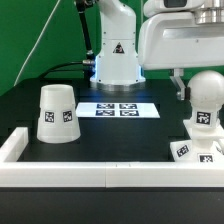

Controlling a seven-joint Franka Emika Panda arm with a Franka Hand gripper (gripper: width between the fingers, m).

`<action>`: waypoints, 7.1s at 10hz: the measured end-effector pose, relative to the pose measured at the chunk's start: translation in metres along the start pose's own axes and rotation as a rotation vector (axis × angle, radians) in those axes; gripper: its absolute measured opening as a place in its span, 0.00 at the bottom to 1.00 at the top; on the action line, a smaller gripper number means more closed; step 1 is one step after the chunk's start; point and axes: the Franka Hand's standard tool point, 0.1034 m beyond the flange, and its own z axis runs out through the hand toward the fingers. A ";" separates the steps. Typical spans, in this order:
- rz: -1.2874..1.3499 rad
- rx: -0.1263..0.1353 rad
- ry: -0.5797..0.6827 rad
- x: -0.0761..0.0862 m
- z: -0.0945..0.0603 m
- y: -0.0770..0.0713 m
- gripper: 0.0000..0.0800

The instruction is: Assemble lamp

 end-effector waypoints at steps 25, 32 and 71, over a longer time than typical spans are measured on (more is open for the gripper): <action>0.366 0.117 -0.131 -0.016 0.005 -0.010 0.87; -0.491 0.063 -0.102 -0.011 0.004 -0.012 0.87; 0.353 0.006 -0.074 -0.010 0.012 -0.003 0.72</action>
Offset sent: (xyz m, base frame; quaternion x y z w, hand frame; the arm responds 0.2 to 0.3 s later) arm -0.0094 -0.0006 -0.0022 -0.0069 0.0188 0.2560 0.9665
